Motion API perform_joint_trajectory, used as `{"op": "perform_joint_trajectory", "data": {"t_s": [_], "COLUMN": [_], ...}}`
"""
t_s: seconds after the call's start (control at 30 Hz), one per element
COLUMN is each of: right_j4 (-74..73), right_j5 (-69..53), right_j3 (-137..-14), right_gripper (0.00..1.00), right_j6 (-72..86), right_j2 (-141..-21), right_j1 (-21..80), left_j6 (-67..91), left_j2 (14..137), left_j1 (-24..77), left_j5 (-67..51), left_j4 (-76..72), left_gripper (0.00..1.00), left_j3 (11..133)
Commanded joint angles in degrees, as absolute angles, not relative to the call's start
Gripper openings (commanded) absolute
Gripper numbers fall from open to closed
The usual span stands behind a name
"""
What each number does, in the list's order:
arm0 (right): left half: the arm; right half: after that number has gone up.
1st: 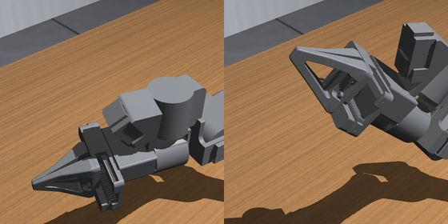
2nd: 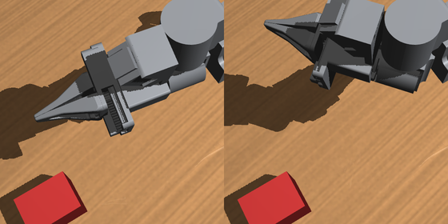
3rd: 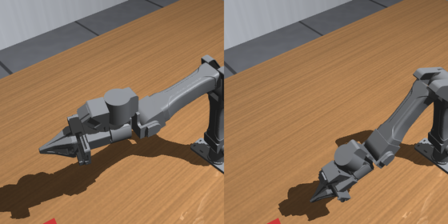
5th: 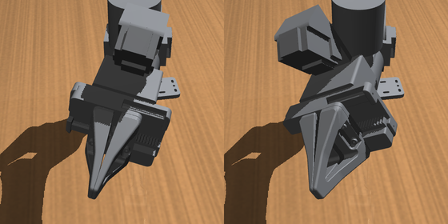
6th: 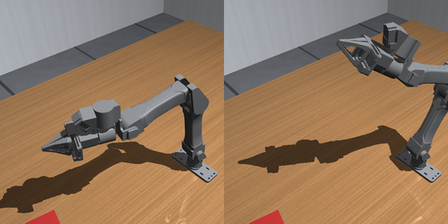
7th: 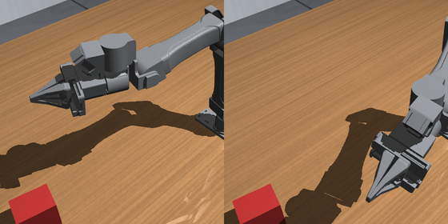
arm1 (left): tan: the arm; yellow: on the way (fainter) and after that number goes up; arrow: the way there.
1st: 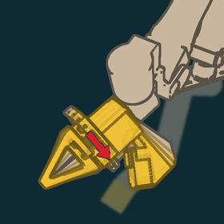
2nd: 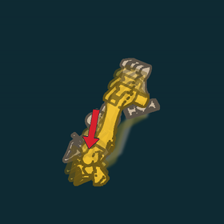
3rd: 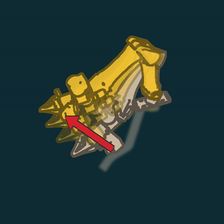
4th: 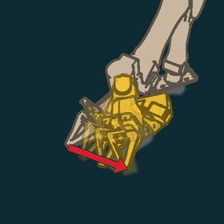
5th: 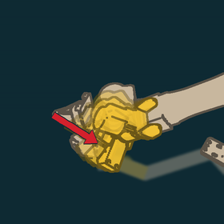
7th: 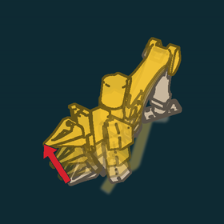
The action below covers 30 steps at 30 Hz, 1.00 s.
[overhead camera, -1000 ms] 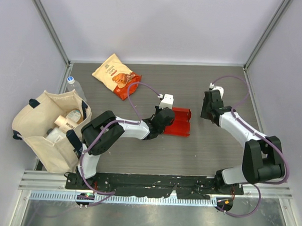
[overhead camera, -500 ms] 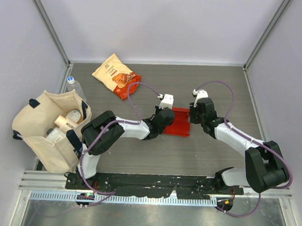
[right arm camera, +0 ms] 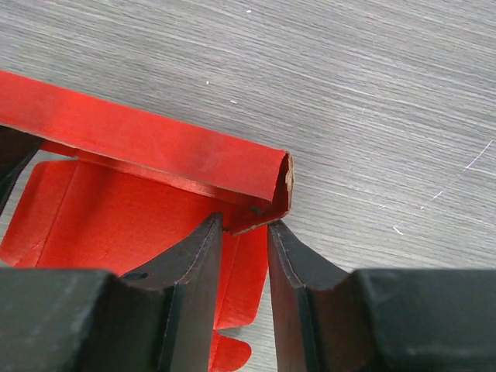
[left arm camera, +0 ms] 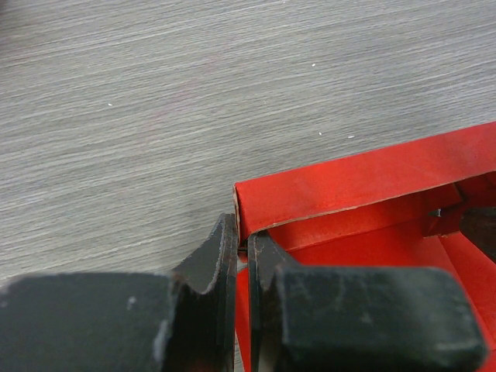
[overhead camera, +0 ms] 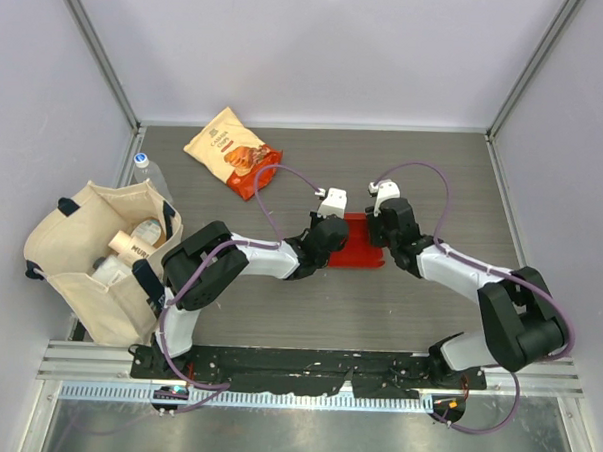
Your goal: Fold the paper box
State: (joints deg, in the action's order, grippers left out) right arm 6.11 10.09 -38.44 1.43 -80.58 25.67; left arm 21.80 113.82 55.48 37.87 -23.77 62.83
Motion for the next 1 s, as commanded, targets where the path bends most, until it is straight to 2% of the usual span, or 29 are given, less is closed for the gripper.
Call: {"op": "perform_joint_trajectory", "data": {"t_s": [0.0, 0.17, 0.23, 0.33, 0.43, 0.53, 0.63, 0.77, 0.97], "right_j4": [10.02, 3.89, 1.42, -6.49, -14.31, -16.08, -14.68, -13.03, -0.02], "right_j5": [12.57, 2.65, 1.24, 4.99, 15.62, 21.43, 21.80, 18.12, 10.99], "right_j3": [-39.11, -39.29, -39.11, -39.37, -39.90, -39.73, -41.65, -45.79, -41.31], "right_gripper": [0.35, 0.43, 0.47, 0.50, 0.51, 0.51, 0.49, 0.47, 0.46], "right_j6": [0.79, 9.63, 13.16, 16.69, 20.47, 21.80, 16.91, 10.21, 5.89], "right_j2": [-80.69, -75.07, -69.30, -62.00, -58.72, -60.19, -66.95, -75.49, -78.04], "right_j1": [26.01, 25.93, 25.93, 25.67, 22.87, 20.05, 18.46, 19.95, 20.13], "left_j6": [20.92, 20.57, 20.48, 20.48, 20.04, 20.21, 20.48, 20.74, 20.57], "left_j2": [114.70, 114.61, 114.70, 114.61, 114.43, 114.70, 114.96, 115.57, 115.22], "left_j1": [55.63, 55.63, 55.63, 55.63, 55.63, 55.63, 55.63, 55.63, 55.72], "left_j5": [36.12, 36.30, 36.30, 36.39, 36.56, 36.56, 36.21, 35.86, 35.59], "left_j4": [-19.78, -19.78, -19.78, -19.69, -19.69, -19.69, -19.34, -19.16, -18.90], "left_gripper": [0.00, 0.00, 0.00, 0.00, 0.00, 0.00, 0.00, 0.00, 0.00], "left_j3": [62.31, 62.31, 62.40, 62.58, 62.40, 62.49, 62.58, 63.02, 63.46]}}
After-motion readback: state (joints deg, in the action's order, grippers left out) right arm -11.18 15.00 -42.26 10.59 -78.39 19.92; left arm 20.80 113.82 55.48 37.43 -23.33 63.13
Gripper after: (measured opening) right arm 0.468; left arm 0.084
